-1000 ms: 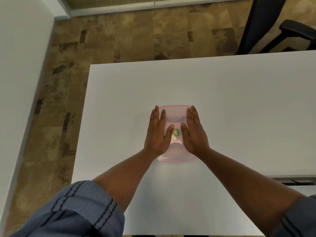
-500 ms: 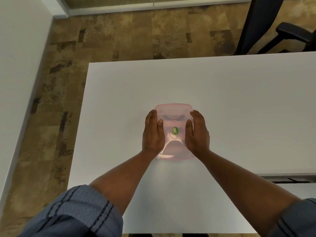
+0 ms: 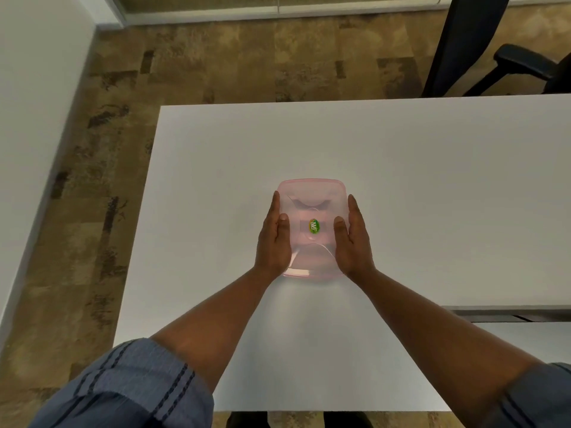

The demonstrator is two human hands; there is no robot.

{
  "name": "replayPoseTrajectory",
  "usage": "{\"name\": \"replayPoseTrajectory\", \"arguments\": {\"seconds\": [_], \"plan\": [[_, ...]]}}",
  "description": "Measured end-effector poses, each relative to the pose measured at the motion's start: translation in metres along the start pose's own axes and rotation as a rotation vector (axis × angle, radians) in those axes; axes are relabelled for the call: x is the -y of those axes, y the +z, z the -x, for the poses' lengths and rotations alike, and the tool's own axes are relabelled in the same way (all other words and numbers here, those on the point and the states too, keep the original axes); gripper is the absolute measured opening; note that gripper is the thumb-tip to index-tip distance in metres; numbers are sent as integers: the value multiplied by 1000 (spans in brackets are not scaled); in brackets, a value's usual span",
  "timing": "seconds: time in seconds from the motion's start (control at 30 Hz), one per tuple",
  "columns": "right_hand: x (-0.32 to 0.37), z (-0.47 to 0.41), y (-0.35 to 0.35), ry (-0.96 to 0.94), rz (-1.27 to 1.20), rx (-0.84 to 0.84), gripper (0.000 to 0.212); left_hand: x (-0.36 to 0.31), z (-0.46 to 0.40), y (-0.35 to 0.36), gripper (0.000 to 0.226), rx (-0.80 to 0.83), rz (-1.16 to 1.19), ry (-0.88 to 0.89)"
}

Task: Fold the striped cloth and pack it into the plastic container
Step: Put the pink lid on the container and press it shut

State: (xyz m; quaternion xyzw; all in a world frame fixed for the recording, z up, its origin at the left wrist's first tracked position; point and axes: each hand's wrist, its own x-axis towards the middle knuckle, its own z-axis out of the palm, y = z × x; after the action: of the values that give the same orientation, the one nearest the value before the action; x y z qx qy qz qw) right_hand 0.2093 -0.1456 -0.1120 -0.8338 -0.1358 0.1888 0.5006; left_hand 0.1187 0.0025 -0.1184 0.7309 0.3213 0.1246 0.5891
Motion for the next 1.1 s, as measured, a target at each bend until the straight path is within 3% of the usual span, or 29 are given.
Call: {"name": "replayPoseTrajectory", "arguments": {"seconds": [0.13,0.33,0.5,0.73,1.0,1.1], "plan": [[-4,3,2,161,-103,-72,53,-2,-1,0,48,-65,93,-129],[-7,0,3,226,-334,-108,35,0,-4,2,41,-63,244,-215],[0,0,10,237,-459,-74,33,-9,-5,-14,41,-42,266,-279],[48,9,77,200,-651,98,36,-8,-11,-104,40,-76,197,-261],[101,19,177,216,-640,198,39,14,-21,-212,25,-169,186,-281],[114,20,206,212,-630,205,39,30,-31,-240,31,-196,214,-302]]}}
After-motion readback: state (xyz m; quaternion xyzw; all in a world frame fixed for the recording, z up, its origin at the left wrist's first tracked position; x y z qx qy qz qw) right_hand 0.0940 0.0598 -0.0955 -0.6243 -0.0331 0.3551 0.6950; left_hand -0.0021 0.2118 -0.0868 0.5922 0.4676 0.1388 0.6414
